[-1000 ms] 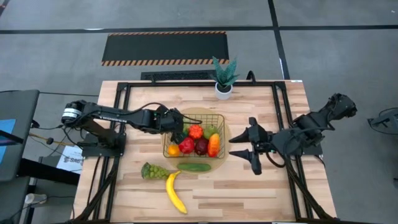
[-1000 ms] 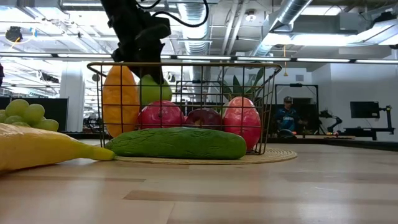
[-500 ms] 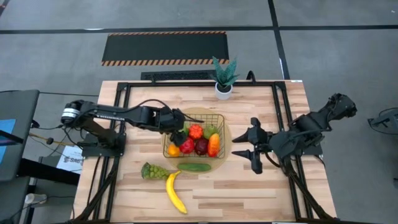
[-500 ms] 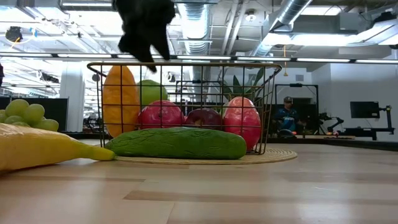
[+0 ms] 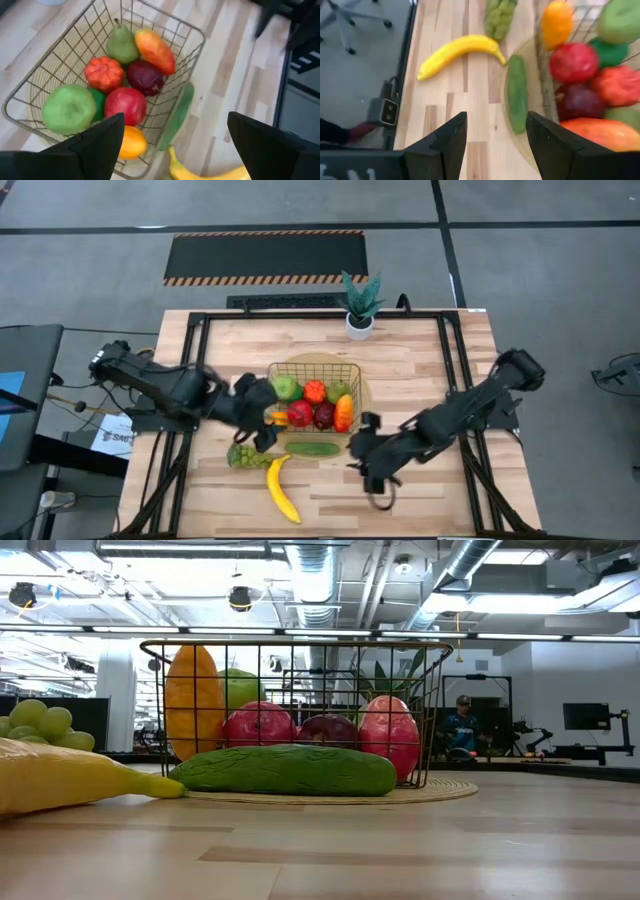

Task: Build produce basket
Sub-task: Put the cucumber into the silver basket

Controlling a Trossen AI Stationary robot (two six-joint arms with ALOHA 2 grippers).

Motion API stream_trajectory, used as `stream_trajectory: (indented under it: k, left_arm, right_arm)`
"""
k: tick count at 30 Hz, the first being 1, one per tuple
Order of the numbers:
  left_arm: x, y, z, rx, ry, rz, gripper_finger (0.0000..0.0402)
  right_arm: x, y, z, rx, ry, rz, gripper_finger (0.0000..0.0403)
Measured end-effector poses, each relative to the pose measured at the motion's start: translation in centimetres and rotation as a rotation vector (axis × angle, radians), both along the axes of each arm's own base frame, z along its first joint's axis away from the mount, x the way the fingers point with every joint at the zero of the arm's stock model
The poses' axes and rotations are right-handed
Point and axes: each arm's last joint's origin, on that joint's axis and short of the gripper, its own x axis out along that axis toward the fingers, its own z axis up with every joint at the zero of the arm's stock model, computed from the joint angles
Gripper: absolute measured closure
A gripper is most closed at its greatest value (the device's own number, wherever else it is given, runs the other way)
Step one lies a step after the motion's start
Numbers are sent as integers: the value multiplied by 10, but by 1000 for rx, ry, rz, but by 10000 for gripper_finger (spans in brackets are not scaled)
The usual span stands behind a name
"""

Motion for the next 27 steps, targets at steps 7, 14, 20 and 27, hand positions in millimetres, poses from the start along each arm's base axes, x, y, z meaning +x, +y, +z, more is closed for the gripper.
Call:
stream_trajectory:
  k: [7, 14, 20, 27]
  left_arm:
    - [-15, -33, -1, -8, -44, 11, 63]
    - [-24, -51, -4, 5, -63, 23, 63]
    - [-29, -54, -5, 20, -57, 33, 63]
    - [-28, -54, -5, 23, -59, 37, 63]
  right_arm:
    - [34, 20, -64, -37, 127, 23, 184]
    - [64, 17, -118, -80, 181, -24, 184]
    - [78, 0, -136, -154, 202, -93, 190]
    - [84, -16, -135, -142, 204, -124, 205]
